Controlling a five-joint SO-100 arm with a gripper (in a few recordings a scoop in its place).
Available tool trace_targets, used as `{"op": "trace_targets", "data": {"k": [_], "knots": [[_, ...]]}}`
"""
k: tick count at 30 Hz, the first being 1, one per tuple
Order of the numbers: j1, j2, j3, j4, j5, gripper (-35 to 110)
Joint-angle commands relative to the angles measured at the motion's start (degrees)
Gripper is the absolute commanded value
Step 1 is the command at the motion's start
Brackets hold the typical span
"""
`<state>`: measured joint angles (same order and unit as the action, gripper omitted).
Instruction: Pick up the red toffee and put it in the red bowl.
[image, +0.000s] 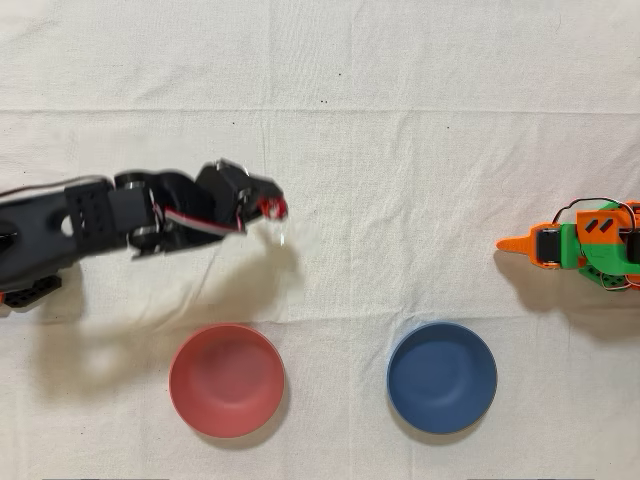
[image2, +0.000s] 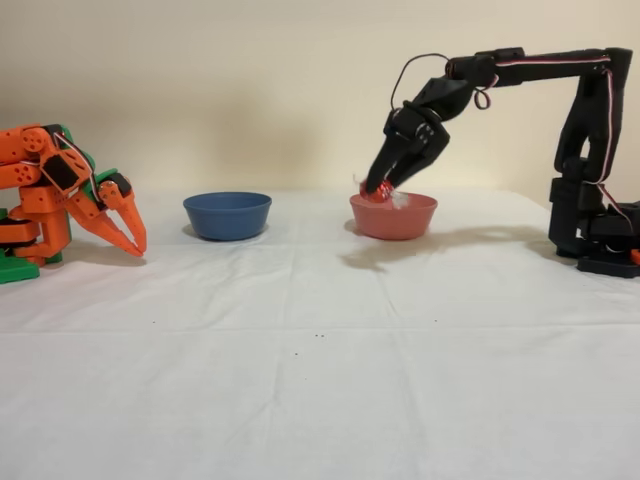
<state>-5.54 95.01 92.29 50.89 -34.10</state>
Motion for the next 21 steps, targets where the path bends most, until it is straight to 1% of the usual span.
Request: {"op": "trace_targets", "data": {"k": [1, 9, 21], "knots": [[5.45, 7.21, -0.70, 1.67, -3.34, 3], [17.14, 7.82, 0.44, 0.44, -7.91, 3], [31.55, 9.23, 7.29, -5.01, -13.89, 3]]}}
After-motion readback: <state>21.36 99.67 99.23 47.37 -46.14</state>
